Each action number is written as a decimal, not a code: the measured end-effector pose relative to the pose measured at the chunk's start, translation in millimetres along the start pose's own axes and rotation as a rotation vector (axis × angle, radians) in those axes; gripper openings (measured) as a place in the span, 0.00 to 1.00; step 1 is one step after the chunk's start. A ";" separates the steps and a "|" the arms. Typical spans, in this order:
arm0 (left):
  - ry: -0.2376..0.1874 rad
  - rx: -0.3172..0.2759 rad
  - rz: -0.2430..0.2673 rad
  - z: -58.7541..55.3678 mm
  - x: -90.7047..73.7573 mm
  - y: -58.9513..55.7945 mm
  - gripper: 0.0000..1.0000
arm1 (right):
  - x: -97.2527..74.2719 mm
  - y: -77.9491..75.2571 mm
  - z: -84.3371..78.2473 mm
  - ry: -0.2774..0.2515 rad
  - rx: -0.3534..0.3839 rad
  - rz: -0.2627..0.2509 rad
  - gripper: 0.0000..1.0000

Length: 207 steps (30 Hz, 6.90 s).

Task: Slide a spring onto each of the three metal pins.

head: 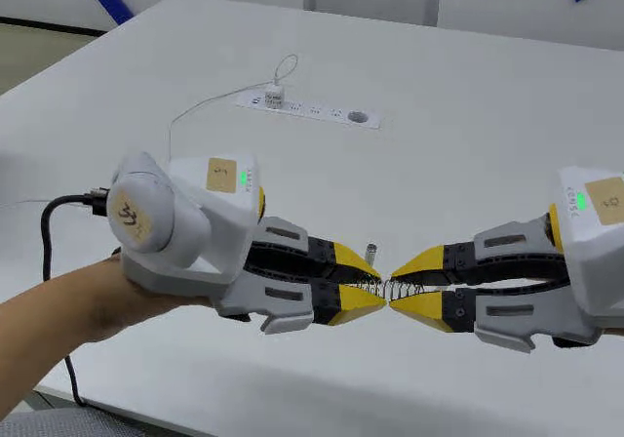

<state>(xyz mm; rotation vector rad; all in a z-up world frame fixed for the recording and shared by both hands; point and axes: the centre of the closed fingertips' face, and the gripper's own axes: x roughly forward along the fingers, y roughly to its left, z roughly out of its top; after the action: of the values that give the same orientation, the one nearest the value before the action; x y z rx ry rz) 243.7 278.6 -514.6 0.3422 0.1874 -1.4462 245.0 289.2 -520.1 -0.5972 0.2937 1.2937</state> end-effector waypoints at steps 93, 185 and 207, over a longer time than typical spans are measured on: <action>-0.063 -0.002 0.089 33.3 -20.5 35.5 0.11 | -19.2 -35.1 78.7 -0.273 0.267 -0.039 0.10; 0.050 -0.257 0.313 -40.1 -72.5 65.2 0.73 | 4.4 -97.1 -140.5 0.221 0.485 -0.279 0.10; 0.050 -0.261 0.314 -40.1 -71.6 65.3 0.73 | 19.8 -88.4 -152.2 0.241 0.488 -0.276 0.10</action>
<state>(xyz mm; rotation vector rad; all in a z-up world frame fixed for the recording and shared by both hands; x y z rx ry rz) 302.8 364.9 -521.1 0.1836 0.3439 -1.0887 353.4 205.6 -632.5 -0.3578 0.6788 0.8402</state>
